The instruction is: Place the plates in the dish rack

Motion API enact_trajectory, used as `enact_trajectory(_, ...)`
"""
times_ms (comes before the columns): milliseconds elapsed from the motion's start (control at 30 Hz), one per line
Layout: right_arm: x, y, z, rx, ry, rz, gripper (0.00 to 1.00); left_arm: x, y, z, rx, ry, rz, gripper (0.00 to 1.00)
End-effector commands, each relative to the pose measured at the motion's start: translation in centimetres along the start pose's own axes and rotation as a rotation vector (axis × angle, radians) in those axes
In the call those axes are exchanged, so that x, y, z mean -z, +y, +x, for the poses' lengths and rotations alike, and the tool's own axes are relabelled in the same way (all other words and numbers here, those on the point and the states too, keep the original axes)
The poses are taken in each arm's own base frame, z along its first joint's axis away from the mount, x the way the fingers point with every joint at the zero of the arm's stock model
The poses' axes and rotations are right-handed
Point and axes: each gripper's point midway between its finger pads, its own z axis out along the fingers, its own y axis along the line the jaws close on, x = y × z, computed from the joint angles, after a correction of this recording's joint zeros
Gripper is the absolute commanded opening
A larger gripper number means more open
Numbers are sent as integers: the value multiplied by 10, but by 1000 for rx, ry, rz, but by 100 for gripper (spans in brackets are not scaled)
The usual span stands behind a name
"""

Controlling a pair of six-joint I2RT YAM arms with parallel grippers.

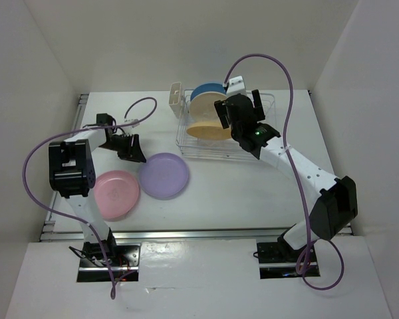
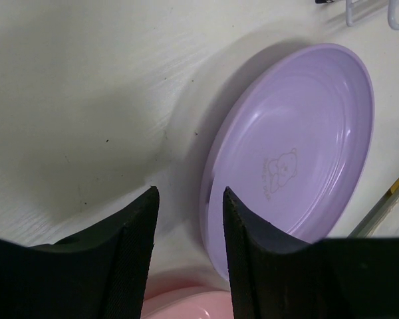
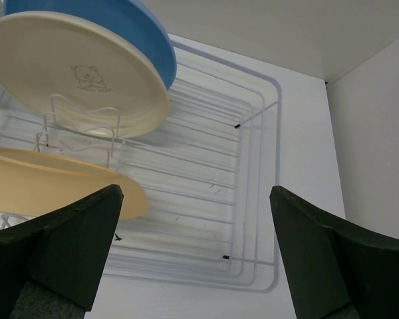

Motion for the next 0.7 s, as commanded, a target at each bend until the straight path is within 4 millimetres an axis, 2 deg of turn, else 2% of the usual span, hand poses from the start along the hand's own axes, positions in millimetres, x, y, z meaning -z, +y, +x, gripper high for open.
enact_trajectory(0,5,-12,-19,-43,-62,29,100,-3,-9,-1,-37,-19,57,51)
enact_trajectory(133,3,-7,-16,-36,-55,18,100,-4,-12,-4,-44,-32,76,51)
enact_trajectory(167,3,-7,-16,-36,-55,18,100,-9,-9,2,-21,-9,82,51)
enact_trajectory(300,2,-5,-16,-45,-57,8,100,-27,-18,3,-52,52,77,51)
enact_trajectory(333,2,-5,-16,-45,-57,8,100,-36,-25,11,-59,93,83,51)
enact_trajectory(400,2,-4,-12,-40,-50,8,100,-45,-24,15,-73,137,50,49)
enact_trajectory(433,4,-6,-15,-45,-57,8,100,-52,-22,25,-60,180,40,47)
enact_trajectory(500,4,-5,-11,-40,-50,8,100,-60,-20,29,-72,208,20,39)
enact_trajectory(533,4,-7,-11,-40,-48,17,100,-65,-21,36,-63,242,20,22)
enact_trajectory(600,6,-9,-13,-45,-55,17,100,-64,-18,32,-50,248,-1,0)
enact_trajectory(667,4,-13,-13,-48,-53,26,100,-63,-13,26,-56,253,-30,0)
